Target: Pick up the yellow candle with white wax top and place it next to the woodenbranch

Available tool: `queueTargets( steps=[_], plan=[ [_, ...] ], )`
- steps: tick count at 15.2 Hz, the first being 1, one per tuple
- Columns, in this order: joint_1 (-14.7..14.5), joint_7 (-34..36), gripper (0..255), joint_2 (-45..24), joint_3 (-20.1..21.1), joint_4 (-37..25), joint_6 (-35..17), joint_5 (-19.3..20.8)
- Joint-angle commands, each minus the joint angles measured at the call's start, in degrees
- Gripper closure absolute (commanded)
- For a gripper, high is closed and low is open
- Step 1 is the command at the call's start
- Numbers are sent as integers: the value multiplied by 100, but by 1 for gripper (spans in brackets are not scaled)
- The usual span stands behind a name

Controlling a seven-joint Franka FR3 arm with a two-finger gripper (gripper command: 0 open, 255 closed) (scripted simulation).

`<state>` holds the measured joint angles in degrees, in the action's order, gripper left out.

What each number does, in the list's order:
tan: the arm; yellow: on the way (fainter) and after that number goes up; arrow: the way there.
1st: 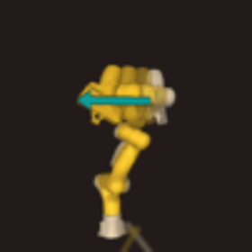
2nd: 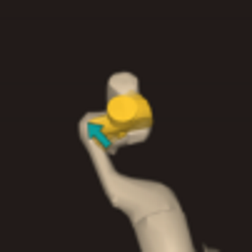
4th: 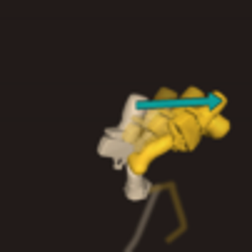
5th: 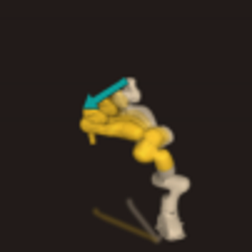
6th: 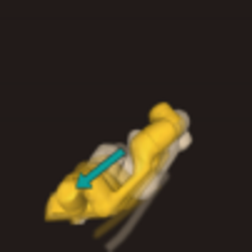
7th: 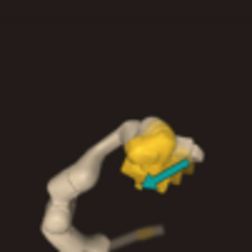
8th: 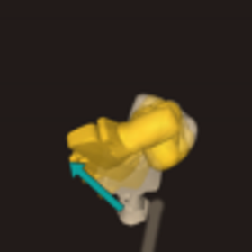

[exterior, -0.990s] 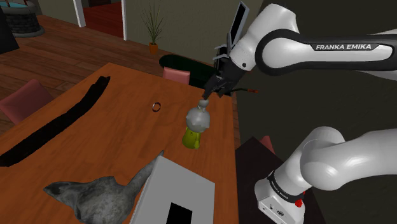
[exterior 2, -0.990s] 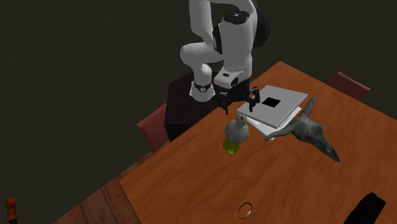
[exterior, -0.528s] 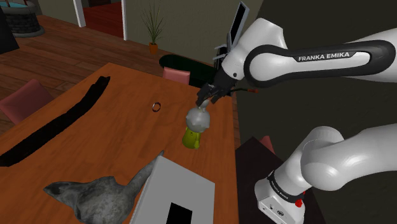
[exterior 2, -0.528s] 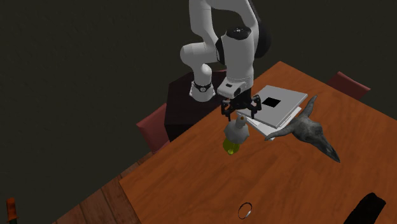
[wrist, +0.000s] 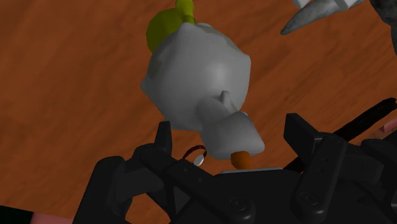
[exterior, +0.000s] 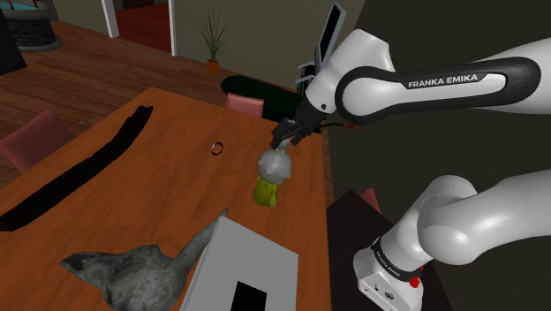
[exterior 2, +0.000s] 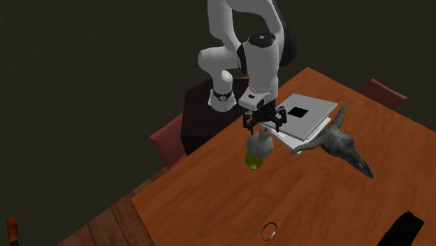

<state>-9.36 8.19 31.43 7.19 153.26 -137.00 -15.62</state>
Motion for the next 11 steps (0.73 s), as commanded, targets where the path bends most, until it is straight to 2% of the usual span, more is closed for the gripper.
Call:
queueTargets(
  steps=[1,11],
  plan=[
    [0,0,255,0,0,0,0,0],
    [9,17,255,39,-3,-51,90,18]
  ],
)
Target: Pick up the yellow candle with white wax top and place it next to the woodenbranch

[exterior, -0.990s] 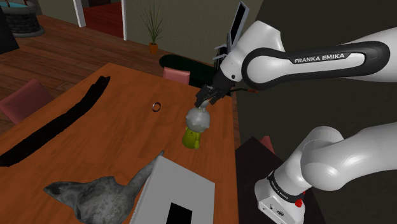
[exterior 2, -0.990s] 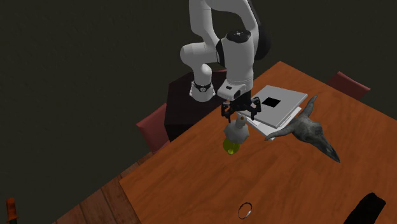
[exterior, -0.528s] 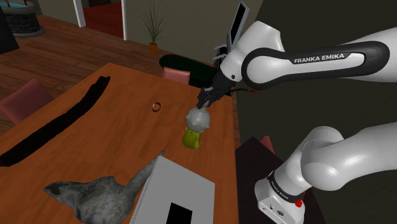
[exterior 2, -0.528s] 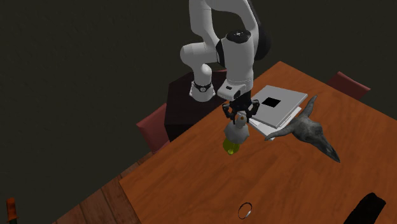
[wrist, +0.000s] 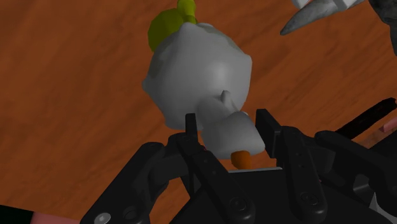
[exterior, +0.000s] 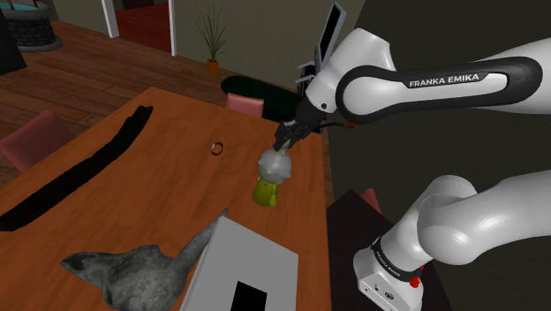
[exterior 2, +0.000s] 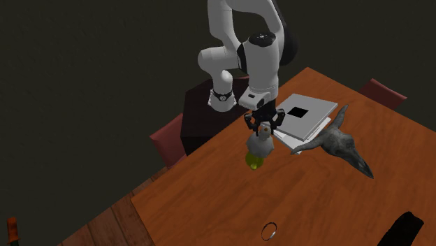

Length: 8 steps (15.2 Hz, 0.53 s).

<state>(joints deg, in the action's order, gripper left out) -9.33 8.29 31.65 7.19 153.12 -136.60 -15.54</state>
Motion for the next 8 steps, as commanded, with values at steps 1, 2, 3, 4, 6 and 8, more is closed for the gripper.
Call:
queueTargets(
  steps=[1,2,3,4,6,8],
  plan=[
    [14,23,255,54,-7,-92,138,26],
    [22,39,255,90,-10,-146,227,42],
    [30,55,255,123,-14,-202,316,58],
    [38,70,255,155,-18,-258,403,73],
    [52,99,255,212,-26,-375,576,102],
    [65,127,255,262,-34,-496,746,130]
  ],
)
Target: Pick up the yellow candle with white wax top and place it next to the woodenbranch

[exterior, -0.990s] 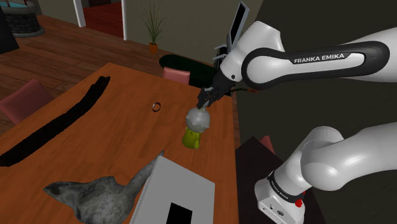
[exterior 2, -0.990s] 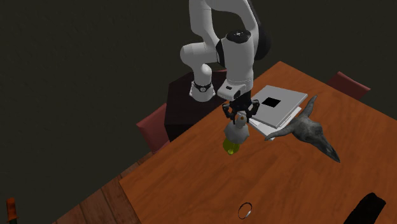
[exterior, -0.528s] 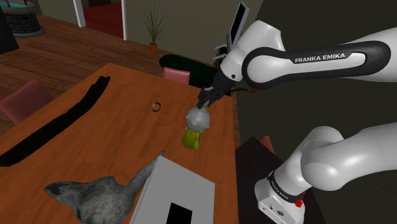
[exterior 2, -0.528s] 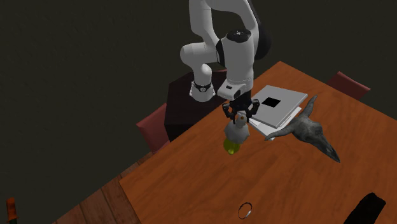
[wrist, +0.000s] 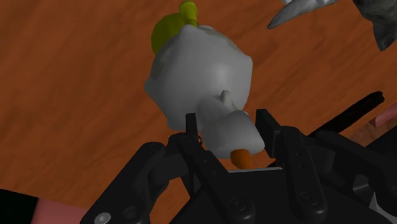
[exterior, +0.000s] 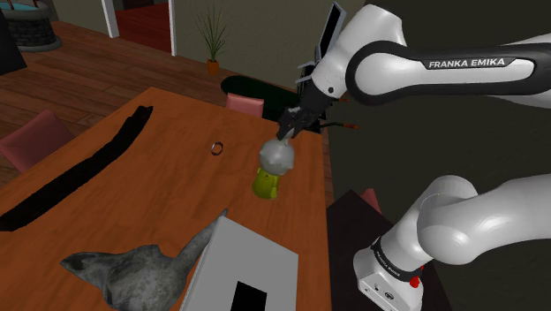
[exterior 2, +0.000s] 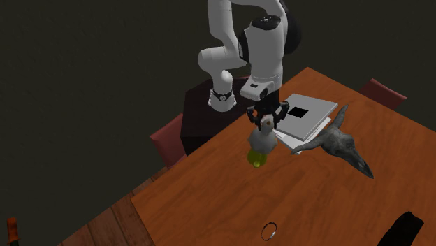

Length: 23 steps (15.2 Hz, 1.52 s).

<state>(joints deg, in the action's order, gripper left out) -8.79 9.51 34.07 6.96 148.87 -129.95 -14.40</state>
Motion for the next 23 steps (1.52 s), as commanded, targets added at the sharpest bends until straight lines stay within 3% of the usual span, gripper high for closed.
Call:
queueTargets(
  steps=[1,23],
  plan=[
    [17,18,255,42,-16,-133,165,29],
    [109,277,255,148,-117,-1749,1873,253]
  ],
)
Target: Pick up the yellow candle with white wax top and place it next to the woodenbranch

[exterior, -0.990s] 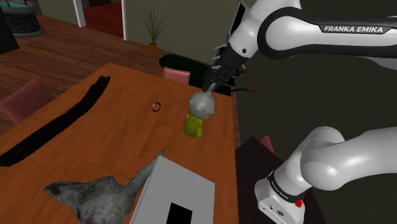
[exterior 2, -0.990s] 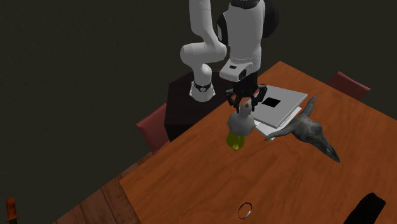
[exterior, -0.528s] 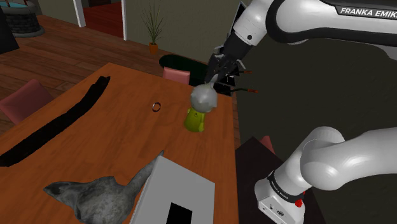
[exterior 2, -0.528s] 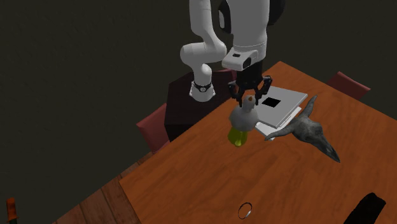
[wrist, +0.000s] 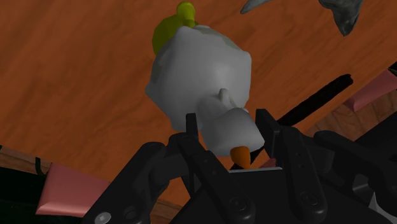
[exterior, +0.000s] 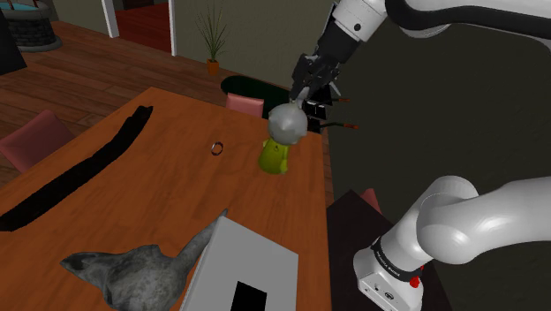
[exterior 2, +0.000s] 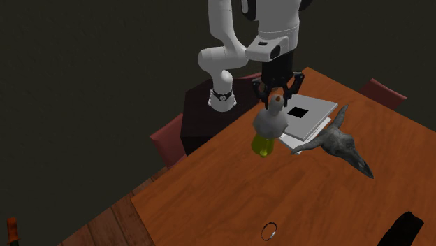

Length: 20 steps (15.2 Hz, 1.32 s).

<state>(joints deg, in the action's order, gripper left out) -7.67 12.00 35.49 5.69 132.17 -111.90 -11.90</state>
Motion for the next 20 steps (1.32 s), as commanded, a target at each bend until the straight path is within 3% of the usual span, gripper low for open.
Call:
queueTargets(
  steps=[1,20],
  plan=[
    [0,38,255,-5,5,-163,141,10],
    [35,241,255,-425,-62,-1967,1514,127]
  ],
)
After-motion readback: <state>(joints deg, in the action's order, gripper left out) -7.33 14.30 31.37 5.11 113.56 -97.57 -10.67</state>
